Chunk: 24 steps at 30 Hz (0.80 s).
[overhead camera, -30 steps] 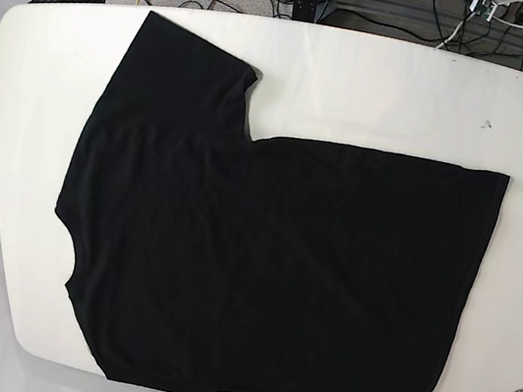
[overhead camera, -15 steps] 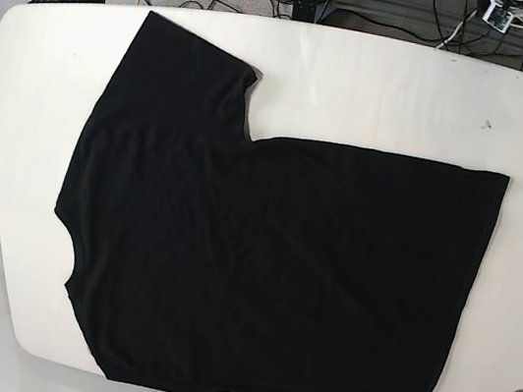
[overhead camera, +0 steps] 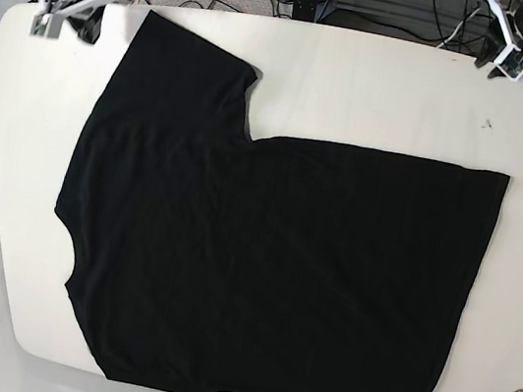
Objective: Fold the T-shirt properly
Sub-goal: 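Move both grippers down toward the shirt's shoulder corners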
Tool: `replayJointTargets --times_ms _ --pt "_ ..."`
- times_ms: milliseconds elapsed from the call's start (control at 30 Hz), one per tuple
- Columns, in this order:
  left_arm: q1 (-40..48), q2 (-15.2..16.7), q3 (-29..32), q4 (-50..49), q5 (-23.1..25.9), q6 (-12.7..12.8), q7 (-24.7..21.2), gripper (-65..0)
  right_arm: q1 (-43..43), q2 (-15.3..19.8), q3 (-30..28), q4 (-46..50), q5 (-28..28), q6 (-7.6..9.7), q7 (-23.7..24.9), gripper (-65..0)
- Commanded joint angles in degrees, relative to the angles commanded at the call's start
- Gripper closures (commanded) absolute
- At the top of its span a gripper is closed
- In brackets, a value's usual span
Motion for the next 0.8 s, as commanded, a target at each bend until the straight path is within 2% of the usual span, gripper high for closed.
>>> replayJointTargets --times_ms 100,167,200,333,467,567,633,733,800 --pt "-2.6 -0.5 -1.0 0.3 -0.3 0.1 0.6 -11.3 4.9 0.0 1.9 -0.4 1.8 6.05 -2.4 0.0" --pt "-4.3 -0.9 -1.7 0.4 -0.1 0.3 0.9 -11.1 7.7 -0.1 2.5 -1.0 2.7 9.29 -3.6 0.0" --pt "-1.7 -0.4 0.4 0.5 0.1 -0.5 1.2 -12.2 3.4 -0.3 1.2 -0.1 1.3 3.41 -3.8 0.0" --pt "-2.0 -1.2 0.9 0.7 -0.3 -0.5 0.7 -13.1 6.5 -0.5 -0.7 -0.5 1.1 3.44 -5.7 0.0" --pt "-2.5 -1.3 0.7 0.5 -0.7 -0.3 -0.6 -15.3 11.6 -0.9 -5.0 -1.8 -0.7 3.26 -6.6 0.0" --pt "-3.2 -1.1 0.7 0.7 -1.2 -0.2 -1.0 -19.7 14.2 -1.6 -5.2 -3.2 -1.6 3.07 -6.7 -10.4" --pt "-3.9 -1.2 0.7 0.4 -1.4 -0.1 -2.2 -25.0 15.3 -2.2 -4.8 -3.6 -1.4 3.07 -7.2 -13.9" --pt "-5.6 -1.2 0.0 0.4 -1.7 0.2 -3.6 -29.2 18.2 -3.3 -4.7 -4.5 -1.0 3.08 -8.3 -12.8" --pt "-7.0 -1.2 0.4 -0.3 -2.1 0.1 -2.7 -26.4 19.9 -3.9 -4.8 -4.5 -1.0 3.00 -9.1 -12.1"
